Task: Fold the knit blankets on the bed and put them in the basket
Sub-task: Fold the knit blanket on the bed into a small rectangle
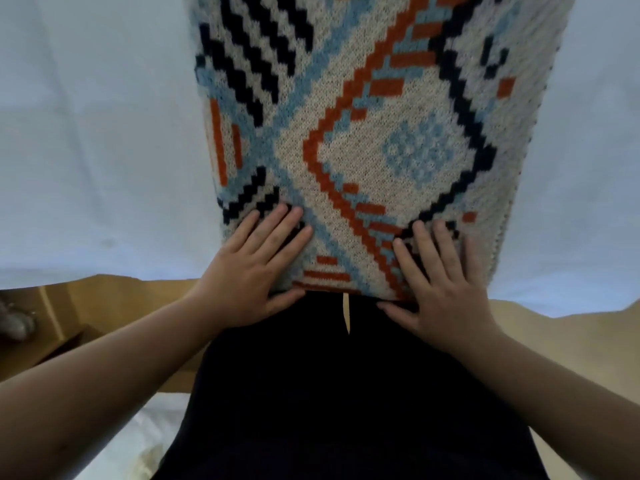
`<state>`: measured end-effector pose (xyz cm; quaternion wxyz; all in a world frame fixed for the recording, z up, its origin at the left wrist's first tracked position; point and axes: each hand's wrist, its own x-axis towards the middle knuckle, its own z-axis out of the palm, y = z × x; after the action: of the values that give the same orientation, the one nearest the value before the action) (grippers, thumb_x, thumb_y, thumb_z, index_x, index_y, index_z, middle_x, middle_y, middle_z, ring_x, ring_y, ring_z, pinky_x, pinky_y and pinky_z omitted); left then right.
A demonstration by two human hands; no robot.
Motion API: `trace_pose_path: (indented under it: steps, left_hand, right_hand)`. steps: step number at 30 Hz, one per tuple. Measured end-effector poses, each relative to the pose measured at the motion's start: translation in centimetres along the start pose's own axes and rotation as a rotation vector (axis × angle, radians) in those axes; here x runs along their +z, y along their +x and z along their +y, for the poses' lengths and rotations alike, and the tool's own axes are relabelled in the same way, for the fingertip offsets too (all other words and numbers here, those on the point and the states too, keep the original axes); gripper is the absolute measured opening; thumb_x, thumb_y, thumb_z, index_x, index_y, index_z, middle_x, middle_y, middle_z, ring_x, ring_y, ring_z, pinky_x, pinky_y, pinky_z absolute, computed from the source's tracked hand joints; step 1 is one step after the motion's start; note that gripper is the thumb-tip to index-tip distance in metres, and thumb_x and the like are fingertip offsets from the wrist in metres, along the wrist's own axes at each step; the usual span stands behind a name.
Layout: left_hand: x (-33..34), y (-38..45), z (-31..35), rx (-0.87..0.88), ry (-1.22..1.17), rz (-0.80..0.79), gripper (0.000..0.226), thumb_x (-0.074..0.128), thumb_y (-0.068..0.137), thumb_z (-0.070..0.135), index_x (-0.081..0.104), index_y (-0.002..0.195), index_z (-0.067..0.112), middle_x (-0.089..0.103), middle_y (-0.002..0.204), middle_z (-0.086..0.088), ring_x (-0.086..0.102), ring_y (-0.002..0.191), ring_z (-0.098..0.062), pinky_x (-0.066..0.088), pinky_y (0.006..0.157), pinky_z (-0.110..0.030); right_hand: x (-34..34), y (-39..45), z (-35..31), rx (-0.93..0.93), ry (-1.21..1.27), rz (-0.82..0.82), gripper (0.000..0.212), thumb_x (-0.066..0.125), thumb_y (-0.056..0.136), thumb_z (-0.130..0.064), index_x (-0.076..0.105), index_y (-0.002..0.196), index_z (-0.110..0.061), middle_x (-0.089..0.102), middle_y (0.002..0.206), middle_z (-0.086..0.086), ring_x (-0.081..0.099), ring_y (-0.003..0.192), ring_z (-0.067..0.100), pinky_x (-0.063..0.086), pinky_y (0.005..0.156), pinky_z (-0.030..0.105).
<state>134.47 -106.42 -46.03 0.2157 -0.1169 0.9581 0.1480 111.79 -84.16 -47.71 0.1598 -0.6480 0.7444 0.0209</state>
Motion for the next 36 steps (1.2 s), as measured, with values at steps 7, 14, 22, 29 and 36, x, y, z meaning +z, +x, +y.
trace_pose_path:
  steps: [7,14,22,29,36]
  left_hand:
    - [0.0,-3.7,-2.1,0.002,-0.007,0.052,0.073,0.049,0.09,0.036,0.026,0.155,0.012,0.025,0.161,-0.013,0.019,0.151,-0.031,0.011,0.124,-0.048]
    - [-3.8,-2.8,-2.0,0.059,-0.078,-0.035,0.056,0.041,0.086,0.032,0.064,0.131,0.008,0.064,0.133,-0.015,0.061,0.123,-0.031,0.039,0.113,-0.045]
    - [-3.2,-4.5,-0.7,0.037,-0.081,-0.206,0.077,0.095,0.054,0.025,0.069,0.122,0.003,0.071,0.118,-0.019,0.072,0.104,-0.032,0.051,0.092,-0.046]
    - [-4.7,-4.5,-0.1,-0.072,-0.236,-0.166,0.042,0.075,0.058,0.007,0.075,0.1,0.016,0.077,0.09,-0.002,0.074,0.075,-0.025,0.058,0.055,-0.036]
    - [-13.7,-0.3,-3.7,-0.472,-0.565,-0.04,0.018,0.051,0.081,0.02,0.051,0.087,0.037,0.063,0.061,0.006,0.057,0.055,-0.013,0.043,0.048,-0.03]
  right_hand:
    - [-1.2,0.7,1.9,-0.101,0.006,0.005,0.05,0.026,0.104,-0.03,0.053,0.142,-0.01,0.048,0.147,0.017,0.046,0.136,0.039,0.033,0.108,0.059]
    - [-5.0,2.7,3.8,-0.151,0.089,-0.153,0.076,0.089,0.05,-0.02,0.069,0.122,-0.007,0.07,0.115,0.014,0.065,0.11,0.038,0.048,0.094,0.055]
    - [-5.6,2.5,3.4,-0.175,0.161,-0.29,0.075,0.091,0.039,-0.017,0.075,0.111,-0.005,0.076,0.101,0.014,0.073,0.093,0.034,0.059,0.077,0.053]
    - [-6.8,2.2,2.7,-0.131,0.252,-0.358,0.064,0.083,0.043,-0.012,0.076,0.107,-0.009,0.077,0.095,0.007,0.073,0.084,0.029,0.06,0.067,0.04]
    - [-14.3,7.1,7.0,0.075,0.31,-0.432,0.011,0.055,0.088,-0.037,0.057,0.099,-0.038,0.062,0.091,-0.014,0.059,0.082,0.011,0.044,0.06,0.026]
